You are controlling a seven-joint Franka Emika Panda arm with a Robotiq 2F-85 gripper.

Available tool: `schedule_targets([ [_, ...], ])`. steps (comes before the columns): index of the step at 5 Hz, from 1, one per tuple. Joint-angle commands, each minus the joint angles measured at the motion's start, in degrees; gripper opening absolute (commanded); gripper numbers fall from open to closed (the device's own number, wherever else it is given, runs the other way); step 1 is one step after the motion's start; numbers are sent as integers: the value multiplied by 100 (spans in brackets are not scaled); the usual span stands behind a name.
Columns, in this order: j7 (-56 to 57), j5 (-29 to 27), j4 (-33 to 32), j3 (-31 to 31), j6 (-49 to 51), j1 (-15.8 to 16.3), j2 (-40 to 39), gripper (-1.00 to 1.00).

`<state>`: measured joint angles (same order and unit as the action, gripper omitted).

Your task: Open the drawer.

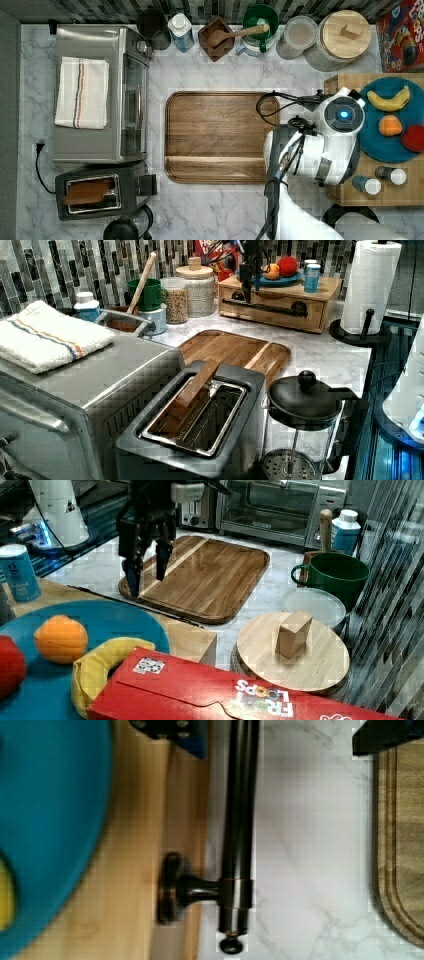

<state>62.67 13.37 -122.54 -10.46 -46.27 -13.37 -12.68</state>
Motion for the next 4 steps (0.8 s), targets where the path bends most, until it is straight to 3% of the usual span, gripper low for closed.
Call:
schedule_targets([
  [1,189,235,-114,22,-1096,-105,-294,100],
  [2,249,351,-88,-25,-975,-124,-235,100],
  [4,213,21,91,246,-577,-161,-422,100],
])
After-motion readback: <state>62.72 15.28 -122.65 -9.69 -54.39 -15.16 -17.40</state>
